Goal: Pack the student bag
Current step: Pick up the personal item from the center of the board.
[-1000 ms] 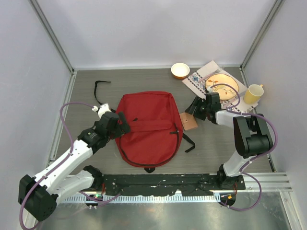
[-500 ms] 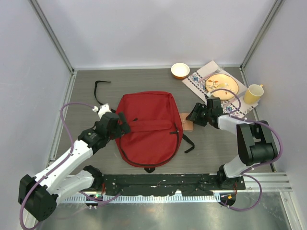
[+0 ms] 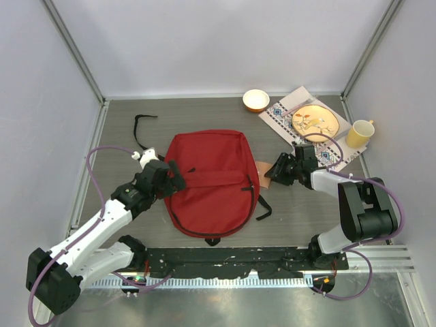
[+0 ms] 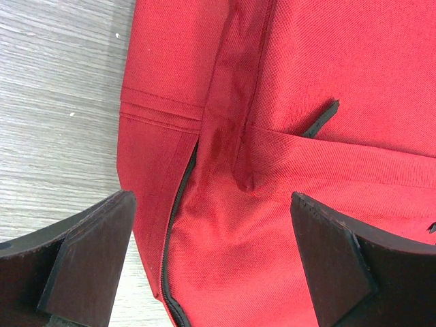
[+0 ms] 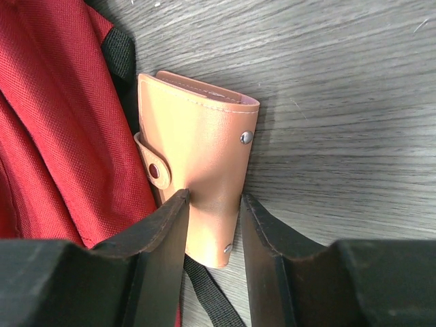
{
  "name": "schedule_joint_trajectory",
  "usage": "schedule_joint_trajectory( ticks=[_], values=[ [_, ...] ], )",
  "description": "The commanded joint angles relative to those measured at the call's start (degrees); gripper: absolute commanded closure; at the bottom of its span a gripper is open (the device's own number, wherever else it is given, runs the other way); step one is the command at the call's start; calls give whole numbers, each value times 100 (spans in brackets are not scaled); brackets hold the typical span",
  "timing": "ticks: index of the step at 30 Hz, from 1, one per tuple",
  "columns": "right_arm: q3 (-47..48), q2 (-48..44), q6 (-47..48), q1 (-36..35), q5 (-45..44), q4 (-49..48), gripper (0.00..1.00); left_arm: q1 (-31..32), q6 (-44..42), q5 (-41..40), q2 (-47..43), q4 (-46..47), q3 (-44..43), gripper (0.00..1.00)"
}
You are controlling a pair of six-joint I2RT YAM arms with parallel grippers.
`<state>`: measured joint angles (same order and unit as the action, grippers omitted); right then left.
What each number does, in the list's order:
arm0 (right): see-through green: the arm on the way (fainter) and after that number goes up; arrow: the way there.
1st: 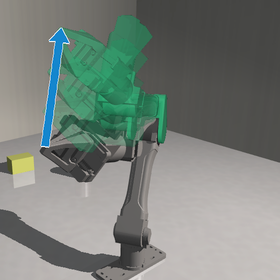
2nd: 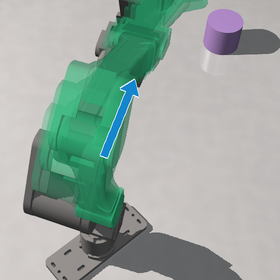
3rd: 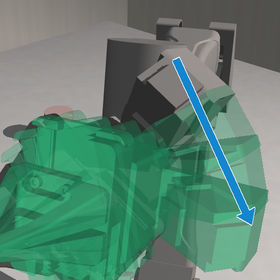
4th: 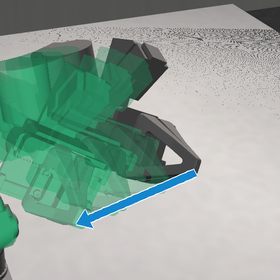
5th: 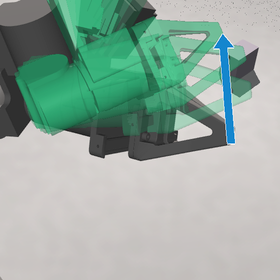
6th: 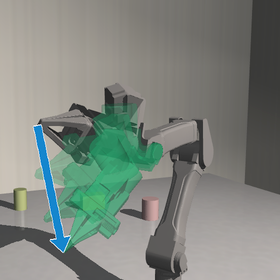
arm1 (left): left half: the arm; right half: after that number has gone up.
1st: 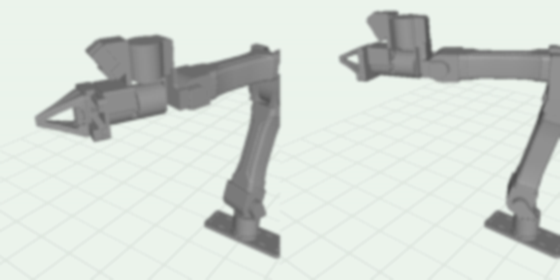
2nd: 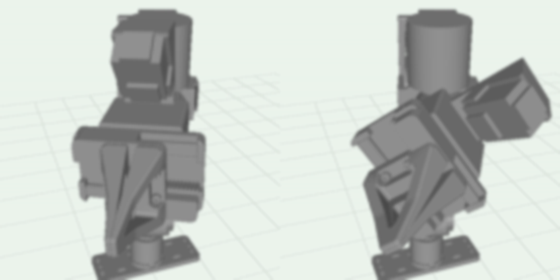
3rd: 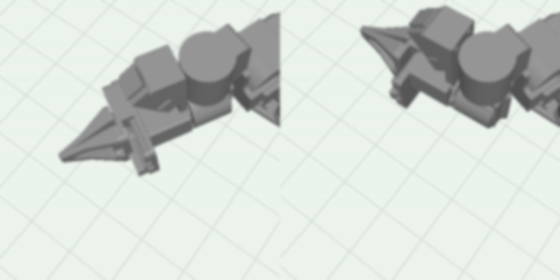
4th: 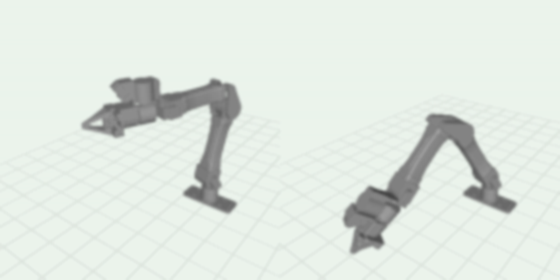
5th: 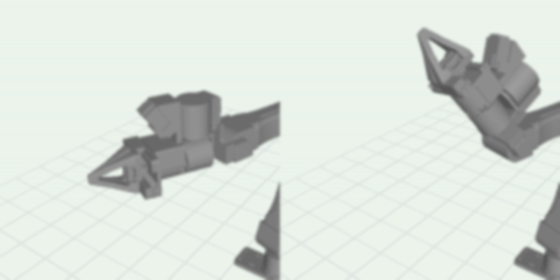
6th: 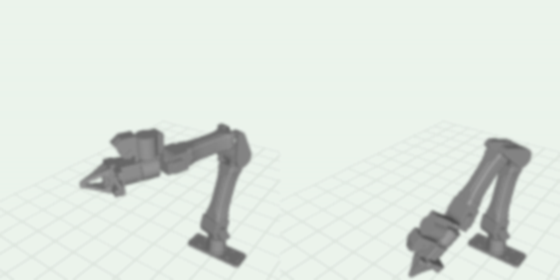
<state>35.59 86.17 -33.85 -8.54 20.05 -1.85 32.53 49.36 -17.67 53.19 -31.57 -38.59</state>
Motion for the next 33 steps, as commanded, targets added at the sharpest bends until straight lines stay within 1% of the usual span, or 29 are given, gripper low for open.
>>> schedule_joint_trajectory(
  ticks=[1, 6, 7, 11, 12, 13, 15, 18, 19, 20, 24, 29, 31, 33],
  values=[
    [-61, -145, -219, -34, 104, -316, 60, -28, 73, 53, -2, 239, 9, 0],
    [-88, -127, -333, -34, 130, -439, 64, -19, 82, 44, -37, 239, 36, 0],
    [-88, -127, -342, -34, 122, -457, 70, -19, 82, 36, -37, 231, 36, 0],
    [-70, -171, -351, -34, 60, -448, 79, -19, 91, 44, -19, 248, 36, 0],
    [-70, -214, -342, -34, 43, -431, 88, -19, 91, 44, -19, 248, 36, 0],
    [-61, -250, -342, -34, -36, -378, 94, -19, 91, 53, -10, 239, 18, 0],
    [-61, -355, -298, -34, -168, -290, 99, -19, 73, 36, -54, 231, 18, 0],
    [-9, -671, -202, -34, -615, 52, 99, -19, 73, -8, -159, 178, -17, 0],
    [9, -898, -167, -25, -756, 305, 99, -19, 73, -17, -186, 152, -52, 1],
    [35, -1013, -123, -25, -1027, 403, 99, -19, 73, -26, -221, 134, -78, 0],
    [158, -1637, -8, 132, -1381, 887, 99, -19, 47, -26, -449, 55, -219, 0],
    [456, -2533, -17, 194, -1241, 1186, 99, -19, -32, 158, -616, 142, -500, 0],
    [553, -2754, -95, 203, -917, 1169, 99, -19, -58, 290, -643, 291, -649, 0],
    [685, -2938, -148, 203, -575, 986, 99, -19, -120, 597, -634, 580, -729, 0]
  ],
)
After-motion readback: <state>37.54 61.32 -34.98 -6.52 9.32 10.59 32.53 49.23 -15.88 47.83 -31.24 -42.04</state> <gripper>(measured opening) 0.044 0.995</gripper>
